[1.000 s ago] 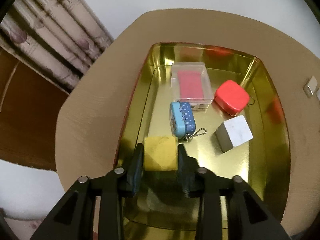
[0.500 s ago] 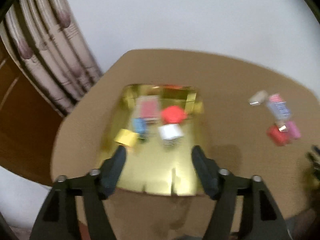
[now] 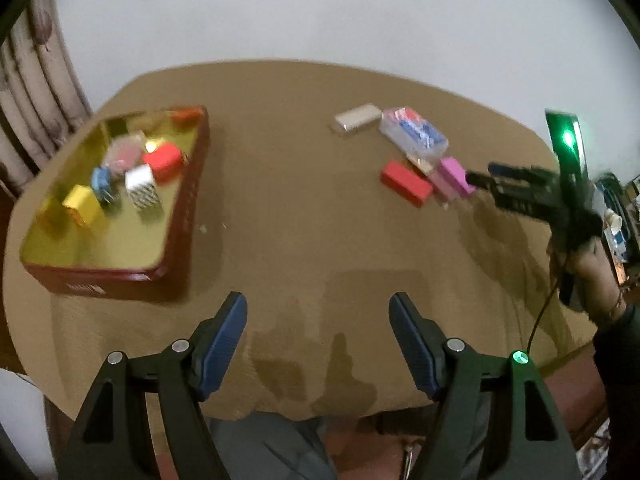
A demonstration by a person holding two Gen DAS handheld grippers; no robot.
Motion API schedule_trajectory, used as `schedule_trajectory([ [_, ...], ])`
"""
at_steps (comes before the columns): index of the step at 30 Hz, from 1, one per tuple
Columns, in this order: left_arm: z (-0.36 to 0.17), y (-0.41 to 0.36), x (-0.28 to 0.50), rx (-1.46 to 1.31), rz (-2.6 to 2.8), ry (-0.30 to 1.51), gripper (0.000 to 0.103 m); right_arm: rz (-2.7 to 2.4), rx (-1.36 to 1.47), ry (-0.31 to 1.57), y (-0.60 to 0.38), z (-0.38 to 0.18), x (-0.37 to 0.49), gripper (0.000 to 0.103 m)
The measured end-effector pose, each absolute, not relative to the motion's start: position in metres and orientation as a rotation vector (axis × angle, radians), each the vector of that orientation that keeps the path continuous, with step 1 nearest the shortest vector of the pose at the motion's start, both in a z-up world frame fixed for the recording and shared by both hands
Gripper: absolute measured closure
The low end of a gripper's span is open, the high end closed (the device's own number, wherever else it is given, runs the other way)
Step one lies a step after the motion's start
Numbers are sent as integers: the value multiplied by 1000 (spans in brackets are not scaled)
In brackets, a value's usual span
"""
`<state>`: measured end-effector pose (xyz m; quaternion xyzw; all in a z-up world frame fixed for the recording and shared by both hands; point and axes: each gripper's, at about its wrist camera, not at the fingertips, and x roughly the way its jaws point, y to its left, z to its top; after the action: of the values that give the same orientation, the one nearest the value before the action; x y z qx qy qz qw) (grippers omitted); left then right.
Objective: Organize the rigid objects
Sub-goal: 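Grasp the pink block with the right gripper and lift it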
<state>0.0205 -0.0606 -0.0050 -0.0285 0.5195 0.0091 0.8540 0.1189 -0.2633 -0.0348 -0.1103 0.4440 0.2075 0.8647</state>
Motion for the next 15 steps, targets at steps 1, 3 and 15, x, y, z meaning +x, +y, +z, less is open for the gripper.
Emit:
schedule_trajectory([
  [1,-8,-60,19,-60,28,1094,33,433,-235,940,-262,-38,122,43],
  [3,-14,-63,16,-60,32,1098,33,430,-242,962,-261,-45,128,43],
  [15,-28,-66,9,-18,59,1097,33,444,-316,1057,-238,-64,151,67],
])
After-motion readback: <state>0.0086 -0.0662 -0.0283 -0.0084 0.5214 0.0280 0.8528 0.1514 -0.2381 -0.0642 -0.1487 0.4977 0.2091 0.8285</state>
